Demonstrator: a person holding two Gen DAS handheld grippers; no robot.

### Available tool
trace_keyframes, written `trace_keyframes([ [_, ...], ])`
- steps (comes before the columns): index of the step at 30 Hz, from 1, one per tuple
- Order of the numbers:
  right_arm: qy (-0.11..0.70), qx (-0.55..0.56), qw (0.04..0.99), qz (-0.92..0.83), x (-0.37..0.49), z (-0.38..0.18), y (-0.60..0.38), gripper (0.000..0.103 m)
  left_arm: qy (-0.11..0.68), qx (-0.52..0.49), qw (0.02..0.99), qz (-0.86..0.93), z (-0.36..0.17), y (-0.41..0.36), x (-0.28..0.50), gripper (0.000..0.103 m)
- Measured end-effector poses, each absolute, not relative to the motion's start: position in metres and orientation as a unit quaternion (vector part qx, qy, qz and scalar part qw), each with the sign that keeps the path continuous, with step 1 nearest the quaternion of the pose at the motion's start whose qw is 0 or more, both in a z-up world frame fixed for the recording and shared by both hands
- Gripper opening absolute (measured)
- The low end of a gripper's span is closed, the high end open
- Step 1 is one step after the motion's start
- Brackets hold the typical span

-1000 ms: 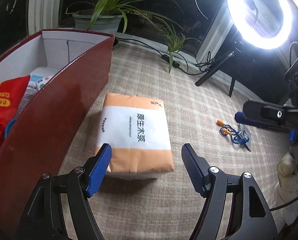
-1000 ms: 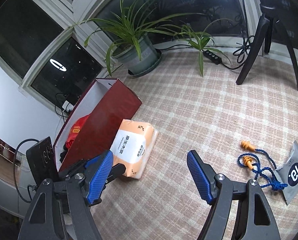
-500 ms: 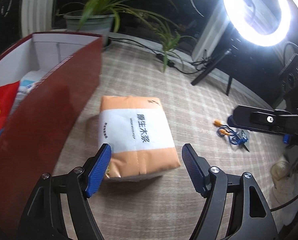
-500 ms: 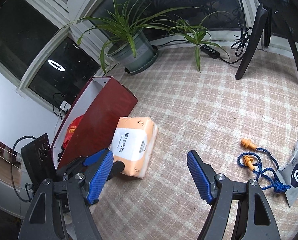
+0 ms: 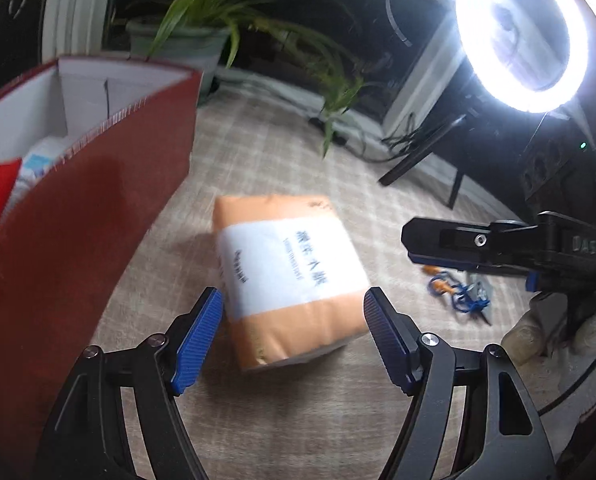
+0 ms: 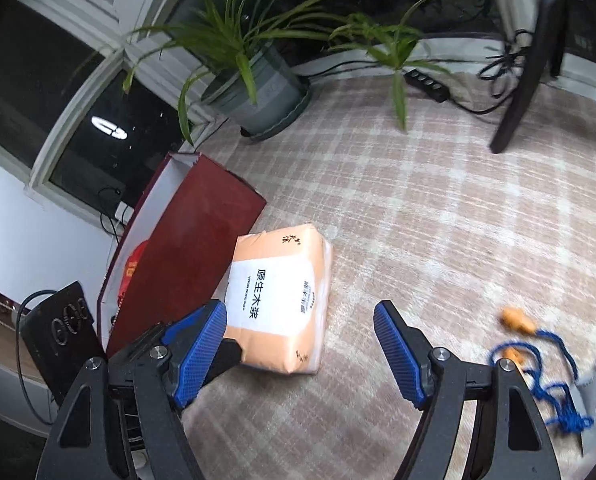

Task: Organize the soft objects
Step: 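Close both tools on the tissue pack and lift it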

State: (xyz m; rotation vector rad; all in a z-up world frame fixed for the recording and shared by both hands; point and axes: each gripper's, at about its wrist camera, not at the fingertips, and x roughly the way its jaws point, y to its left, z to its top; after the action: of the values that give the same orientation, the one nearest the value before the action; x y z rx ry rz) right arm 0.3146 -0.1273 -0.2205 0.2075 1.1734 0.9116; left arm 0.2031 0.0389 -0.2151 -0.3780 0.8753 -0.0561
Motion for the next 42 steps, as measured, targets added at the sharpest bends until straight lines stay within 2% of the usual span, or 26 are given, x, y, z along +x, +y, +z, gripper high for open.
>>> trace_keyframes([
  [16,0.535,0.055,0.735,0.413,0.321,-0.244,-0.079,0.072,0.413,-0.187,0.890,-0.044,-0.225,0.040,0.223,0.073],
  [19,0.538,0.052,0.733,0.413,0.319,-0.249,-0.073,0.062,0.411,-0.186,0.891,-0.049,-0.226,0.039,0.225,0.073],
  [25,0.542,0.065,0.730,0.412,0.320,-0.254,-0.072,0.054,0.406,-0.186,0.893,-0.048,-0.226,0.037,0.222,0.073],
  [35,0.532,0.080,0.738,0.406,0.310,-0.235,-0.084,0.054,0.388,-0.186,0.901,-0.052,-0.205,0.027,0.211,0.071],
  [42,0.511,0.087,0.750,0.411,0.297,-0.202,-0.089,0.054,0.362,-0.178,0.913,-0.057,-0.170,0.029,0.197,0.071],
])
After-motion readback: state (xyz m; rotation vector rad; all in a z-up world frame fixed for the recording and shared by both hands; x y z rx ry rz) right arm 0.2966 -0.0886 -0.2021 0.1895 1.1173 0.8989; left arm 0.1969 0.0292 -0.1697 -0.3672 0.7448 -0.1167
